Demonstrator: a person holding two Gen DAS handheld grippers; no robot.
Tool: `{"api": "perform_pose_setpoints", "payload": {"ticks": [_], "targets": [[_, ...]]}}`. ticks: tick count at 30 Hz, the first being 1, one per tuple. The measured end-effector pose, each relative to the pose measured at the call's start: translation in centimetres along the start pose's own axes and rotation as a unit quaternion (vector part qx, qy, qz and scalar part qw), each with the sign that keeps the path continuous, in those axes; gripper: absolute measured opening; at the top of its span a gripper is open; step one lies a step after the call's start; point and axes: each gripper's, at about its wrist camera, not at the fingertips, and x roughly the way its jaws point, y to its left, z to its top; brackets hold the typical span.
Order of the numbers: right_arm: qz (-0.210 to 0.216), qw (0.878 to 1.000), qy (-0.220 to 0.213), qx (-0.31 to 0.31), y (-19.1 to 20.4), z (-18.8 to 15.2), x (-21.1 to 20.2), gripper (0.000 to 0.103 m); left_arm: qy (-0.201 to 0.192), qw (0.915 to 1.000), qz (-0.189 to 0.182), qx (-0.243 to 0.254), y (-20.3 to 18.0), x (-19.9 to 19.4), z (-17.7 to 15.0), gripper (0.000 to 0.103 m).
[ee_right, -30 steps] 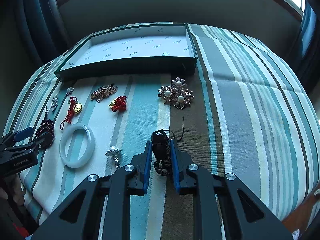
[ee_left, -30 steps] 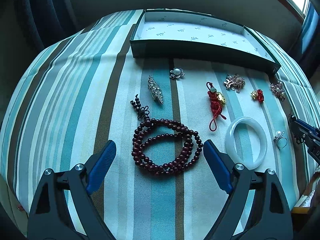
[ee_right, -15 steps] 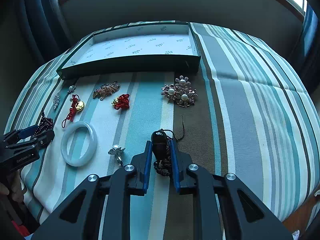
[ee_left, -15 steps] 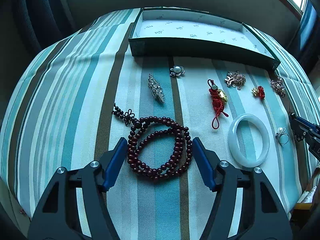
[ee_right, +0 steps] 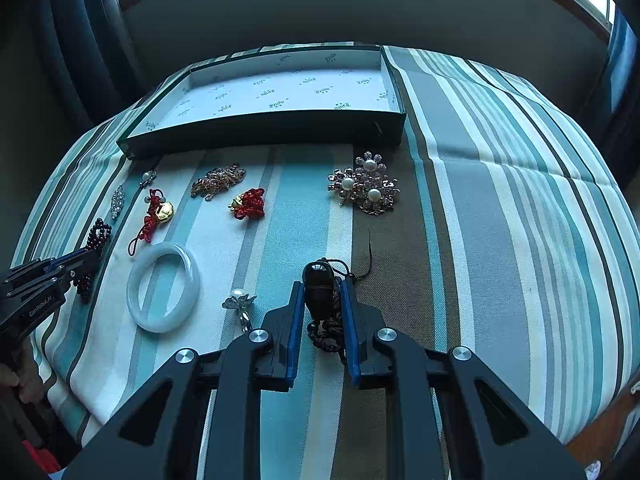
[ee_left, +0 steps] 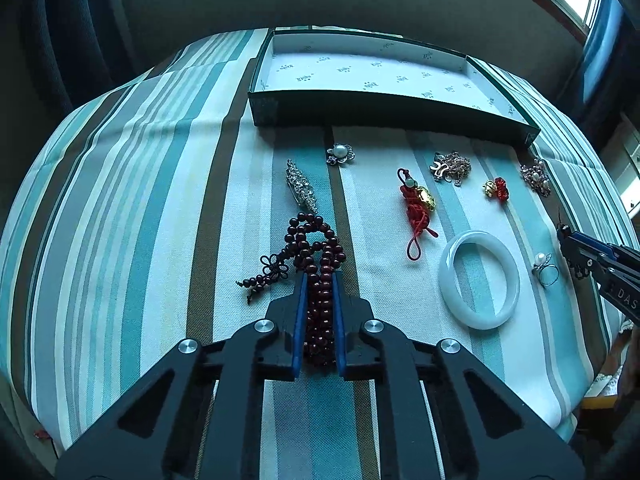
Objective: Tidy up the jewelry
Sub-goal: 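Carry the bead strand and earring into the white box and open both tools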
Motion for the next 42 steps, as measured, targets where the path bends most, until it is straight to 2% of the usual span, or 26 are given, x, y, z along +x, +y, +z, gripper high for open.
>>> {"api": "perform_pose_setpoints", "payload": {"ticks": [14, 24, 31, 37, 42], "targets": [[0.012, 1.0, -0.023, 0.002, 0.2, 1.7, -1.6, 0.019, -0.046, 0.9982, -0.035, 0.015, -2.0, -2.9, 2.6, 0.011], [0.022, 0.998, -0.055, -0.005, 0.1, 6.7, -2.0, 0.019, -0.072, 0.9955, -0.053, 0.031, -4.4, -2.6, 7.9, 0.011], [0.021, 0.995, -0.095, -0.018, -0.1, 11.9, -1.7, 0.019, -0.095, 0.9917, -0.082, 0.03, -5.6, -1.5, 13.2, 0.011], [0.025, 0.992, -0.12, -0.015, -0.1, 15.7, -0.2, 0.019, -0.12, 0.9893, -0.075, 0.034, -6.8, 0.4, 17.4, 0.011], [0.029, 0.995, -0.092, -0.01, -0.5, 16.5, 3.9, 0.019, -0.086, 0.9935, -0.07, 0.025, -7.2, 4.7, 18.0, 0.011]]}}
